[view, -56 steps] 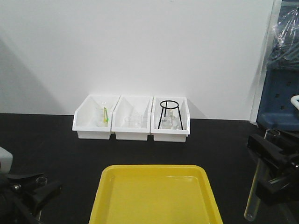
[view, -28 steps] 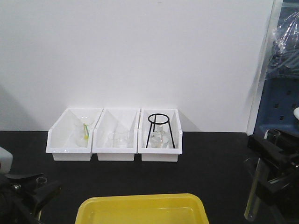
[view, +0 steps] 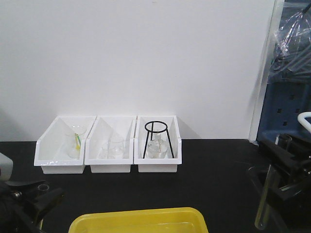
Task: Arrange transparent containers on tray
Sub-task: 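Drive the base to the bench with the yellow tray, holding both tubes, then lower the left gripper's tube into the yellow tray and release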
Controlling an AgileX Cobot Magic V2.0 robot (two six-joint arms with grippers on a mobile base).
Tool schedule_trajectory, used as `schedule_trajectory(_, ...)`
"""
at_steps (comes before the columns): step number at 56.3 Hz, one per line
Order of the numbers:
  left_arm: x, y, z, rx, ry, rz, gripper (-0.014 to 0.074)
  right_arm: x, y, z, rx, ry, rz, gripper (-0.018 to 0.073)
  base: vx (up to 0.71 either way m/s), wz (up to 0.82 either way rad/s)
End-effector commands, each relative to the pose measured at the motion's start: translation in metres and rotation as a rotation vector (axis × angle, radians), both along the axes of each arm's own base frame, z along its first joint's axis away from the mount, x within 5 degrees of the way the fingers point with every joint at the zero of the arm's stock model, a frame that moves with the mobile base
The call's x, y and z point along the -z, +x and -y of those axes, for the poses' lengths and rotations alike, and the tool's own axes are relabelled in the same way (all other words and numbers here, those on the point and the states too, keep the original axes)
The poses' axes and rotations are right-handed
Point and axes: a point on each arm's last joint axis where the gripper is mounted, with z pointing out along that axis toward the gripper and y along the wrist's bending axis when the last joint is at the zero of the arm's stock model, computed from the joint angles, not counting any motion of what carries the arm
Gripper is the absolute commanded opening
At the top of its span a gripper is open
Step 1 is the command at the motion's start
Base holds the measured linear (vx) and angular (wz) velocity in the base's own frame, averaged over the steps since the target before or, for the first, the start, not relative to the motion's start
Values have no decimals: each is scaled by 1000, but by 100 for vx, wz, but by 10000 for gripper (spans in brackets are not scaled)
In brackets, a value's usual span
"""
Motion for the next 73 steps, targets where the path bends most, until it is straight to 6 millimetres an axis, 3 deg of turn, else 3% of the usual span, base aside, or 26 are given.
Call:
schedule_trajectory(1, -18, -1, 3, 25, -57, 95, -4, -18, -4, -2, -38, 25, 88, -11, 0, 0)
schedule_trajectory(27, -17, -2, 2, 23, -60, 89, -4, -18, -5, -2, -42, 27, 92, -11, 0, 0)
schedule_trajectory(36, -12, -4, 3, -57, -252, -86, -3, -18, -5, -2, -40, 31, 88, -11, 0, 0)
schedule_trajectory(43, -15, 2, 8, -88, -279, -198, -1, -18, -5, -2, -40, 33, 89, -11, 0, 0)
schedule_trajectory(50, -21, 22, 20, -115, -251, -317, -1, -18, -5, -2, -44, 35, 93, -11, 0, 0)
schedule_trajectory(58, -13, 62, 41, -143, -196, -412, -1, -18, -5, -2, -44, 38, 92, -11, 0, 0)
schedule_trajectory(65, 9, 101, 58, -212, -251, -546, -1, -18, -5, -2, -43, 41, 90, -11, 0, 0)
schedule_trajectory(73, 42, 130, 70, -262, -268, -684, -1, -18, -5, -2, -39, 40, 85, -11, 0, 0)
